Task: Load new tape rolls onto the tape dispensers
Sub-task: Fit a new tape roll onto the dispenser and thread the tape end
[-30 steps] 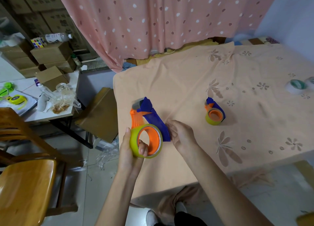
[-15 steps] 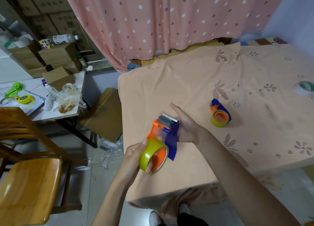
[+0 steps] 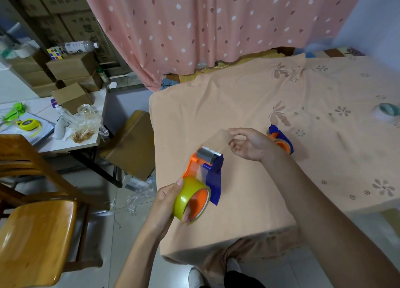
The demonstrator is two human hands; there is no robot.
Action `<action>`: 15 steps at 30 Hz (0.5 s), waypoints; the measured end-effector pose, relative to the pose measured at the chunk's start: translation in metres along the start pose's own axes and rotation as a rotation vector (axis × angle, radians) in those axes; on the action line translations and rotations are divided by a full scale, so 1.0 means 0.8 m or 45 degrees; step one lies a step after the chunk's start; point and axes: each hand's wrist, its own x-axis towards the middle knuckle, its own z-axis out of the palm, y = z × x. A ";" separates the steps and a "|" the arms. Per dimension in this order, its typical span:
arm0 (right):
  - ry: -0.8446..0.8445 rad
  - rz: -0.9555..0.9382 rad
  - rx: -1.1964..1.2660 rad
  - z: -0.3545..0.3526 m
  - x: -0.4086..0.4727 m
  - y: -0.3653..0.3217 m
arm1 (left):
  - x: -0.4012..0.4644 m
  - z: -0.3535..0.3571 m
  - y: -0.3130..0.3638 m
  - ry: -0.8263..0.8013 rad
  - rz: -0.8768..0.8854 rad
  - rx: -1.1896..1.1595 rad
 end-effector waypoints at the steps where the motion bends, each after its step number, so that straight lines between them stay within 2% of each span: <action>1: 0.034 -0.033 0.024 0.001 0.002 -0.001 | 0.000 0.000 0.000 -0.011 -0.001 0.005; 5: 0.121 -0.182 0.044 0.007 -0.001 -0.008 | -0.001 -0.001 -0.003 -0.018 -0.009 0.000; 10: 0.225 -0.487 -0.049 0.007 -0.007 -0.028 | -0.004 -0.006 -0.008 0.023 -0.057 -0.042; 15: 0.268 -0.619 -0.137 0.007 -0.002 -0.041 | -0.003 -0.007 -0.008 0.102 -0.094 0.007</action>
